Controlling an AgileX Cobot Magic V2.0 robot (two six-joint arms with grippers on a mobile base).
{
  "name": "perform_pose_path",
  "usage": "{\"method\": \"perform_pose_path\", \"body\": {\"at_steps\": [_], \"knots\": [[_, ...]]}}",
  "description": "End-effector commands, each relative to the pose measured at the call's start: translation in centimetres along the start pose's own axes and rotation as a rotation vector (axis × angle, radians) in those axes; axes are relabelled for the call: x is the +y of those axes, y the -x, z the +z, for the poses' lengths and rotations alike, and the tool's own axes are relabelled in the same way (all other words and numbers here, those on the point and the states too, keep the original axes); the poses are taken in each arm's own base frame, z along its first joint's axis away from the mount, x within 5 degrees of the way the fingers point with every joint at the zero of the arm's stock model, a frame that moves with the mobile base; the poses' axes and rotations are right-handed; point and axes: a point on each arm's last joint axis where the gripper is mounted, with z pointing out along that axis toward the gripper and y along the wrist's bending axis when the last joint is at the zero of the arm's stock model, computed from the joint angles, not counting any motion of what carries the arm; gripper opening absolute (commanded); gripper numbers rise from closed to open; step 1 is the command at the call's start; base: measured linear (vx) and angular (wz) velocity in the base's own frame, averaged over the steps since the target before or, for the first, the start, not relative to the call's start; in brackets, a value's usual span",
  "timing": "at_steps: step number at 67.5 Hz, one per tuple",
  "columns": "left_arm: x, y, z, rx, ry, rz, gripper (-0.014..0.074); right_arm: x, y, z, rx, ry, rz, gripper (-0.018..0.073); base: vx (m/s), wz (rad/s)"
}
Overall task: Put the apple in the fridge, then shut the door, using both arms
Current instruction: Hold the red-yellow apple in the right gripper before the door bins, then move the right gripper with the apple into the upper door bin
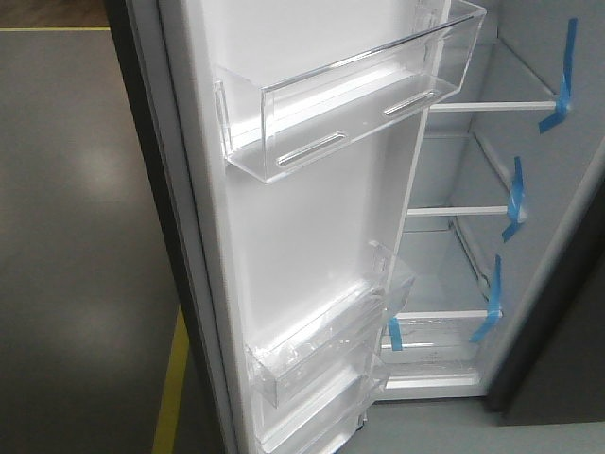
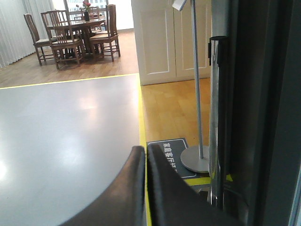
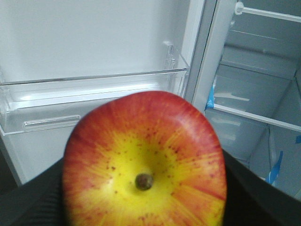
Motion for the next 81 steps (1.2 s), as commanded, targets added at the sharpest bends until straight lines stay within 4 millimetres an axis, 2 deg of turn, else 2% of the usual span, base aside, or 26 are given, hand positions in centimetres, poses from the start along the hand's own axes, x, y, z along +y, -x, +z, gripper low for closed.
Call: {"method": "perform_pose_path", "body": {"at_steps": [1,23,31,37,47,53,60,65,66,68,71,81], "knots": [[0.0,-0.2,0.0,-0.061,0.004,-0.016,-0.0006,0.1,1.4,-0.8,-0.109,-0.013,-0.002,0.0043,0.0,0.0],[0.0,-0.2,0.0,-0.061,0.004,-0.016,-0.0006,0.1,1.5,-0.8,-0.13,-0.013,0.004,0.0043,0.0,0.0],[0.0,-0.2,0.0,-0.061,0.004,-0.016,-0.0006,-0.2,2.9,-0.3,-0.249,-0.002,0.041,0.0043,0.0,0.0],[0.0,-0.2,0.0,-0.061,0.004,-0.016,-0.0006,-0.3,4.3,1.0,-0.292,0.051,0.033,0.0043,0.0,0.0],[0.0,-0.2,0.0,-0.061,0.004,-0.016,-0.0006,-0.8,7.5,5.0,-0.317,0.197,0.04,0.0043,0.0,0.0],[0.0,-0.2,0.0,-0.061,0.004,-0.016,-0.0006,-1.6,9.5,8.1,-0.347,0.268,0.049,0.0043,0.0,0.0],[0.0,-0.2,0.0,-0.061,0.004,-0.016,-0.0006,-2.1,10.7,11.8,-0.326,0.381,0.048,0.0043,0.0,0.0],[0.0,-0.2,0.0,-0.061,0.004,-0.016,-0.0006,-2.5,11.0,14.6,-0.297,0.46,0.049,0.0044,0.0,0.0],[0.0,-0.2,0.0,-0.061,0.004,-0.016,-0.0006,-2.7,10.8,15.7,-0.281,0.473,0.056,0.0044,0.0,0.0],[0.0,-0.2,0.0,-0.061,0.004,-0.016,-0.0006,-2.8,11.0,16.3,-0.277,0.492,0.055,0.0044,0.0,0.0],[0.0,-0.2,0.0,-0.061,0.004,-0.016,-0.0006,-3.1,10.5,18.3,-0.228,0.531,0.06,0.0046,0.0,0.0],[0.0,-0.2,0.0,-0.061,0.004,-0.016,-0.0006,-3.7,9.0,22.3,-0.119,0.617,0.065,0.005,0.0,0.0]]}}
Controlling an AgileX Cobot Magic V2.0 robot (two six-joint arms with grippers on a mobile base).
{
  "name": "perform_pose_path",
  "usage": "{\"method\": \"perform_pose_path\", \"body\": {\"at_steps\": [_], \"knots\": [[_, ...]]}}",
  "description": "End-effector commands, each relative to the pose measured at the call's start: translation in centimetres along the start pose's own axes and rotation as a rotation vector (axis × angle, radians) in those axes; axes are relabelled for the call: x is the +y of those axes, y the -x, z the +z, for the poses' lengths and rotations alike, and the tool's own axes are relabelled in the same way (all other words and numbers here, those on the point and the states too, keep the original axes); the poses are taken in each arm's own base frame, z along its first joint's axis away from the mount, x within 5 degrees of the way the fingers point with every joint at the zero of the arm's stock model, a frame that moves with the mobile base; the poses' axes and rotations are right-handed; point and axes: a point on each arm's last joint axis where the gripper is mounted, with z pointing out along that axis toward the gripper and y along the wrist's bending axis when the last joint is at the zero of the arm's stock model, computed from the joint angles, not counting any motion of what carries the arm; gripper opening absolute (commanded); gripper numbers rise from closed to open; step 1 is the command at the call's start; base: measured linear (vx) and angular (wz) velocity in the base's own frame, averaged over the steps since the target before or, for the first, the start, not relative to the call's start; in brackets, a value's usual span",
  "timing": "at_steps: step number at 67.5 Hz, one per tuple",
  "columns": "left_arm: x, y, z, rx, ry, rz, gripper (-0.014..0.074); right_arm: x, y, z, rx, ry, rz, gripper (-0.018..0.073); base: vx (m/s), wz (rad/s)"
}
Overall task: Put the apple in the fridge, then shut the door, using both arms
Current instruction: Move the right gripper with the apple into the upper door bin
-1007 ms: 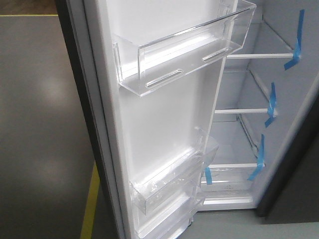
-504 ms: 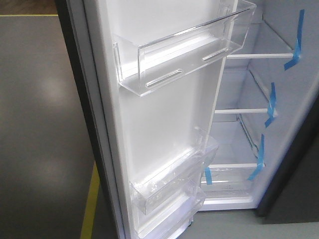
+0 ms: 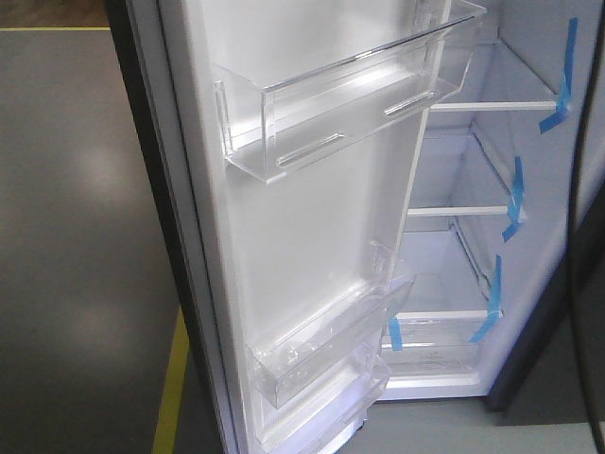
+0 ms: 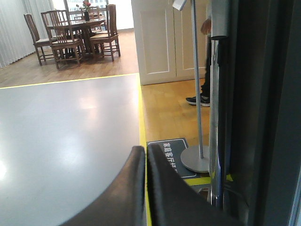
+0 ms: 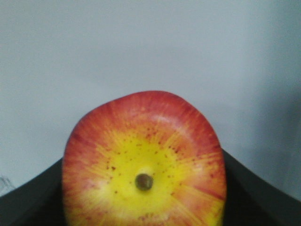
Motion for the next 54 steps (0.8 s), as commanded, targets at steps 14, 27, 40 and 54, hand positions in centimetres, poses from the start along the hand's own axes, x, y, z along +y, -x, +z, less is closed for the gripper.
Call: {"method": "perform_pose_path", "body": {"at_steps": [14,27,40,54], "knots": [[0.0,-0.2,0.0,-0.061,0.004,-0.016,-0.0006,-0.9,-0.1,1.4,0.016,0.079,0.008,0.009,0.0,0.0],[0.0,-0.2,0.0,-0.061,0.004,-0.016,-0.0006,-1.0,-0.2,1.4,0.028,0.066,0.0,0.0258,0.0,0.0],[0.0,-0.2,0.0,-0.061,0.004,-0.016,-0.0006,-1.1,-0.3,1.4,0.043,0.051,0.038,0.0509,0.0,0.0],[0.0,-0.2,0.0,-0.061,0.004,-0.016,-0.0006,-1.2,-0.5,1.4,0.058,0.042,0.055,0.0621,0.0,0.0]]}}
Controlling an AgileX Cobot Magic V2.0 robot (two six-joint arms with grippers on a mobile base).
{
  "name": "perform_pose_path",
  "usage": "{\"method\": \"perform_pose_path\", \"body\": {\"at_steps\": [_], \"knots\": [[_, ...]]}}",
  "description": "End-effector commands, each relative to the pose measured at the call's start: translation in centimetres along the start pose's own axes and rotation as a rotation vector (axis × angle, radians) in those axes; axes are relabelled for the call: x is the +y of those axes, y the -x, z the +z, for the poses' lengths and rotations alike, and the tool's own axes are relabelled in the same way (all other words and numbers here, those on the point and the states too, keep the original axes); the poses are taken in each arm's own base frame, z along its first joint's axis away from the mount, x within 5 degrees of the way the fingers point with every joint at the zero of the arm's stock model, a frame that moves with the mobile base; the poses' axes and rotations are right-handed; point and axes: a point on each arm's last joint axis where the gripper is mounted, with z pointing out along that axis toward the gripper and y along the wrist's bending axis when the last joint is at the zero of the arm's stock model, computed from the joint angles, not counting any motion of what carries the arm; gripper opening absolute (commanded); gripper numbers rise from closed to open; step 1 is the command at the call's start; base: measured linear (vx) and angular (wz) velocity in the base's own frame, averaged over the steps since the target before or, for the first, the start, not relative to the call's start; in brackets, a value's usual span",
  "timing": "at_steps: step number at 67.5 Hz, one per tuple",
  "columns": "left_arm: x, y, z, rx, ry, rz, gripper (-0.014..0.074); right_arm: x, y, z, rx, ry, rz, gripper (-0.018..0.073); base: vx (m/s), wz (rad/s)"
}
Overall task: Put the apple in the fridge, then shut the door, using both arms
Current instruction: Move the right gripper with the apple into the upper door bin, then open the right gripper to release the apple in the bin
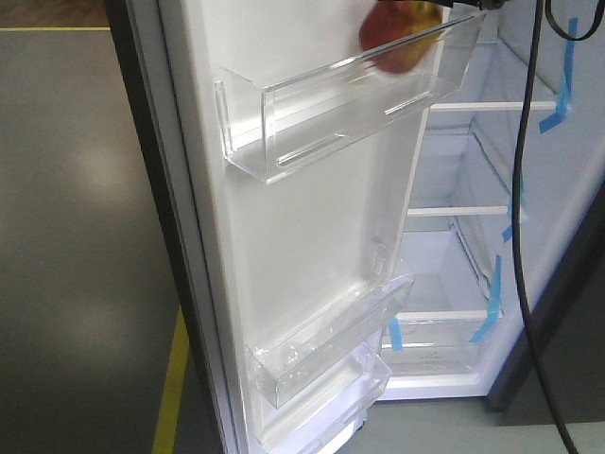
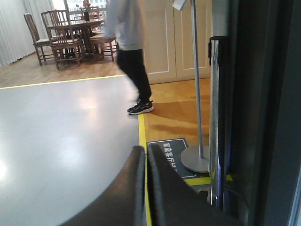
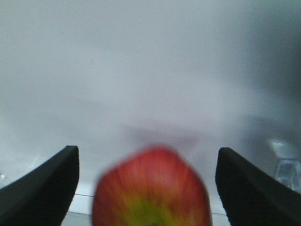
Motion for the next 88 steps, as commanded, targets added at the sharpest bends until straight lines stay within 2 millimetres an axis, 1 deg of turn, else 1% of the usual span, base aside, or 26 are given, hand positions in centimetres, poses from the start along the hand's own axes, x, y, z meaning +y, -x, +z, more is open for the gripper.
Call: {"method": "perform_pose_path", "body": {"at_steps": [1,15,21,25,33,35,36,38,39,40,44,45,48,57,66,70,71,79,84,86,88], "knots": [[0.0,-0.2,0.0,-0.061,0.004,-0.016,-0.0006,2.5,2.2,-2.2,-0.098,0.006,-0.041,0.062,0.0,0.0],[0.0,-0.2,0.0,-0.061,0.004,-0.016,-0.0006,2.7,2.2,-2.3,-0.1,0.014,-0.037,0.0589,0.0,0.0],[0.0,-0.2,0.0,-0.061,0.004,-0.016,-0.0006,3.5,2.6,-3.0,-0.117,0.022,-0.034,0.0545,0.0,0.0],[0.0,-0.2,0.0,-0.061,0.004,-0.016,-0.0006,4.2,2.9,-3.6,-0.126,0.023,-0.043,0.0498,0.0,0.0],[0.0,-0.2,0.0,-0.061,0.004,-0.016,-0.0006,6.5,3.5,-5.5,-0.135,0.028,-0.088,0.0328,0.0,0.0],[0.0,-0.2,0.0,-0.061,0.004,-0.016,-0.0006,7.0,3.6,-6.0,-0.132,0.025,-0.103,0.026,0.0,0.0],[0.0,-0.2,0.0,-0.061,0.004,-0.016,-0.0006,7.2,3.7,-6.1,-0.132,0.024,-0.107,0.0246,0.0,0.0],[0.0,-0.2,0.0,-0.061,0.004,-0.016,-0.0006,7.9,3.8,-6.7,-0.131,0.02,-0.126,0.0173,0.0,0.0],[0.0,-0.2,0.0,-0.061,0.004,-0.016,-0.0006,8.3,3.8,-7.0,-0.133,0.02,-0.133,0.0158,0.0,0.0],[0.0,-0.2,0.0,-0.061,0.004,-0.016,-0.0006,8.4,3.8,-7.1,-0.13,0.02,-0.137,0.0113,0.0,0.0],[0.0,-0.2,0.0,-0.061,0.004,-0.016,-0.0006,9.9,4.0,-8.4,-0.126,0.016,-0.174,-0.0003,0.0,0.0],[0.0,-0.2,0.0,-0.061,0.004,-0.016,-0.0006,10.3,4.0,-8.7,-0.125,0.016,-0.182,-0.0016,0.0,0.0],[0.0,-0.2,0.0,-0.061,0.004,-0.016,-0.0006,11.4,4.0,-9.5,-0.114,0.019,-0.206,-0.0013,0.0,0.0],[0.0,-0.2,0.0,-0.061,0.004,-0.016,-0.0006,14.6,3.8,-12.5,-0.123,-0.046,-0.275,-0.0005,0.0,0.0],[0.0,-0.2,0.0,-0.061,0.004,-0.016,-0.0006,17.0,2.7,-14.8,-0.124,-0.116,-0.316,-0.0005,0.0,0.0],[0.0,-0.2,0.0,-0.061,0.004,-0.016,-0.0006,17.6,1.8,-15.3,-0.116,-0.138,-0.324,-0.0005,0.0,0.0],[0.0,-0.2,0.0,-0.061,0.004,-0.016,-0.0006,18.0,1.6,-15.7,-0.12,-0.144,-0.328,-0.0005,0.0,0.0],[0.0,-0.2,0.0,-0.061,0.004,-0.016,-0.0006,18.5,-0.9,-16.2,-0.134,-0.207,-0.293,-0.0005,0.0,0.0],[0.0,-0.2,0.0,-0.061,0.004,-0.016,-0.0006,18.1,-3.1,-16.0,-0.147,-0.248,-0.264,-0.0005,0.0,0.0],[0.0,-0.2,0.0,-0.061,0.004,-0.016,-0.0006,18.4,-4.0,-16.2,-0.162,-0.266,-0.258,-0.0005,0.0,0.0],[0.0,-0.2,0.0,-0.061,0.004,-0.016,-0.0006,18.3,-5.2,-16.1,-0.169,-0.286,-0.249,-0.0005,0.0,0.0]]}}
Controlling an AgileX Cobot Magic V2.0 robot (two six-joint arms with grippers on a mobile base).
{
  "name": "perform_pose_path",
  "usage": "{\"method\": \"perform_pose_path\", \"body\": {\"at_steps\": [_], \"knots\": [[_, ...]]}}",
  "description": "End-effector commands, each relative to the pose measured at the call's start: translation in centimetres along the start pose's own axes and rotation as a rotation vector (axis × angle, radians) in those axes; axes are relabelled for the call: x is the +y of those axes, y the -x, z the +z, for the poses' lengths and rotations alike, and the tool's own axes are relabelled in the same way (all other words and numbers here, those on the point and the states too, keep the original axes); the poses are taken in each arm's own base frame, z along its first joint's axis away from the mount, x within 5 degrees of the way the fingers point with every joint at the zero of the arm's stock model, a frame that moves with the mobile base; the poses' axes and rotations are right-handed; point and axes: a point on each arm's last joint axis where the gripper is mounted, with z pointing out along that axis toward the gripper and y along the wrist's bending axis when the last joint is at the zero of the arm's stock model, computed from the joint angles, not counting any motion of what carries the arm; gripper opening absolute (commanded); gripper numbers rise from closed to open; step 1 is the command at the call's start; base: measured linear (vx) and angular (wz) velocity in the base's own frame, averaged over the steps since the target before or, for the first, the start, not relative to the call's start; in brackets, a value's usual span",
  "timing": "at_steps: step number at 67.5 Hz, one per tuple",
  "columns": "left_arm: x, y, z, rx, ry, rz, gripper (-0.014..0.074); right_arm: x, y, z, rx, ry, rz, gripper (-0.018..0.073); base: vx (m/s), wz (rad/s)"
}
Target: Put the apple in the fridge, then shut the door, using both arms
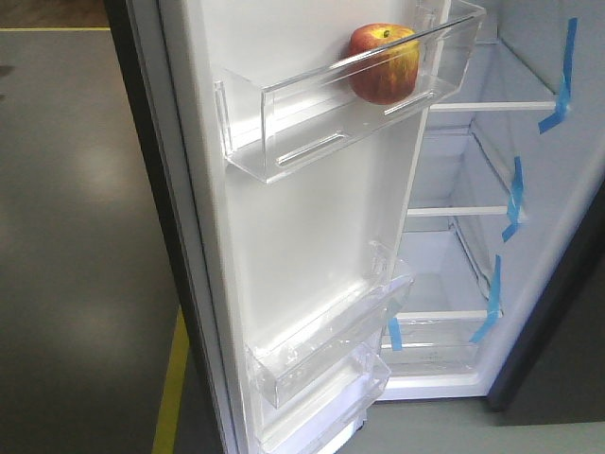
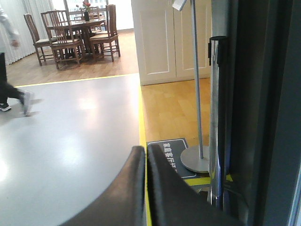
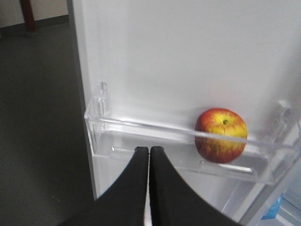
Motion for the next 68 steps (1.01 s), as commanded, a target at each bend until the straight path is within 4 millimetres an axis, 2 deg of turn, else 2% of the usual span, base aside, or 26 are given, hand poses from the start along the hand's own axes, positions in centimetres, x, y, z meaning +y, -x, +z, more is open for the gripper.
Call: {"method": "perform_pose_path", "body": {"at_steps": [1,19,29,37,45,54,68], "knots": [[0.0,-0.2,0.0,-0.061,0.004,-0.016,-0.0006,0.5,-2.2,-0.5,-0.087,-0.088,0.016,-0.0005,0.0,0.0],[0.0,0.0,0.0,-0.079,0.004,-0.033,-0.0006,3.4,-12.3,-0.5,0.003,-0.117,0.122,-0.0005,0.0,0.0],[0.1,0.5,0.0,-0.139,-0.007,-0.226,-0.0006,4.9,-16.6,-1.0,0.002,-0.148,0.164,-0.0005,0.0,0.0],[0.1,1.0,-0.1,-0.19,-0.011,-0.284,-0.0006,5.7,-19.4,-1.5,-0.061,-0.22,0.207,-0.0005,0.0,0.0],[0.2,1.5,-0.2,-0.237,-0.012,-0.294,-0.0006,6.5,-21.2,-1.9,-0.079,-0.228,0.234,-0.0005,0.0,0.0],[0.3,2.3,-0.5,-0.328,-0.013,-0.318,-0.0006,7.0,-21.8,-2.1,-0.08,-0.221,0.226,-0.0005,0.0,0.0],[1.2,3.7,-1.1,-0.519,-0.073,-0.804,-0.0006,7.0,-21.5,-2.2,-0.115,-0.216,0.247,-0.0005,0.0,0.0]]}}
